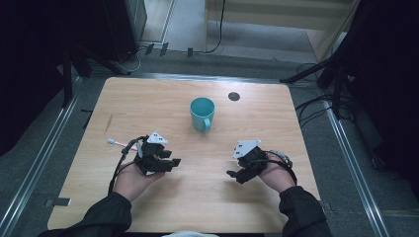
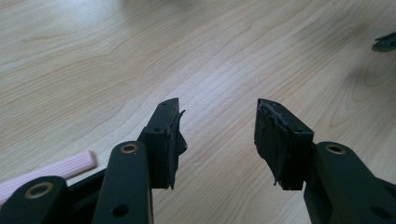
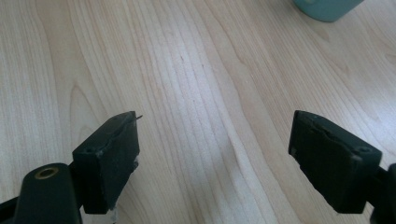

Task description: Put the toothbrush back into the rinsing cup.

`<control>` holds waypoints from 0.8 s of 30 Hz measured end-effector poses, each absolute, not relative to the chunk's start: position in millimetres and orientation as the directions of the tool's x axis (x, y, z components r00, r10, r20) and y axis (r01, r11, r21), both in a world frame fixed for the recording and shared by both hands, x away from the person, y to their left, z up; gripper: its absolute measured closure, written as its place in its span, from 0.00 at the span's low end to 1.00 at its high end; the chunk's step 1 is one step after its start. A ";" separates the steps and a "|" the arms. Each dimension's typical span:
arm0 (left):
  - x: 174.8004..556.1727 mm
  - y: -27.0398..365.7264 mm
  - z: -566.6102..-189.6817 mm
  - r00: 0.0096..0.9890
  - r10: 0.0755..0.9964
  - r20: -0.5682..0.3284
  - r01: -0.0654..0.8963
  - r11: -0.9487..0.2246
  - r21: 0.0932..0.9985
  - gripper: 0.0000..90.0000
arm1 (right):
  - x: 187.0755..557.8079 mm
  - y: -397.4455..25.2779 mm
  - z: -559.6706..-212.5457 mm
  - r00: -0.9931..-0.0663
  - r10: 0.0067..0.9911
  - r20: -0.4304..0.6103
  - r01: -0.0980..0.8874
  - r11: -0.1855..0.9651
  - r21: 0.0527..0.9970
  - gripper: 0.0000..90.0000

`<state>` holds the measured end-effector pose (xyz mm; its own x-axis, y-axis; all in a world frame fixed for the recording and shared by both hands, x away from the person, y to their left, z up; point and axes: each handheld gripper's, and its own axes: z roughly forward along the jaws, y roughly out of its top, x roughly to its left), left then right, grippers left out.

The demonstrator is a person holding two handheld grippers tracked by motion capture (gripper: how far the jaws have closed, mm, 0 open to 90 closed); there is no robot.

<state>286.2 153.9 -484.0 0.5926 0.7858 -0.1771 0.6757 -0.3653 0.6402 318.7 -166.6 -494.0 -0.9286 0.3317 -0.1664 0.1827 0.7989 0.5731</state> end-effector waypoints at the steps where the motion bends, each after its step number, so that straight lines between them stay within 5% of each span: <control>1: 286.6 154.8 -484.4 0.590 0.787 -0.179 0.680 -0.365 0.637 0.58 | 318.7 -165.4 -494.7 -0.931 0.325 -0.168 0.178 0.802 0.570 0.18; 24: 330.0 188.5 -489.9 0.487 0.860 -0.149 0.770 -0.343 0.538 0.99 | 318.3 -160.6 -498.2 -0.940 0.295 -0.172 0.162 0.829 0.535 0.18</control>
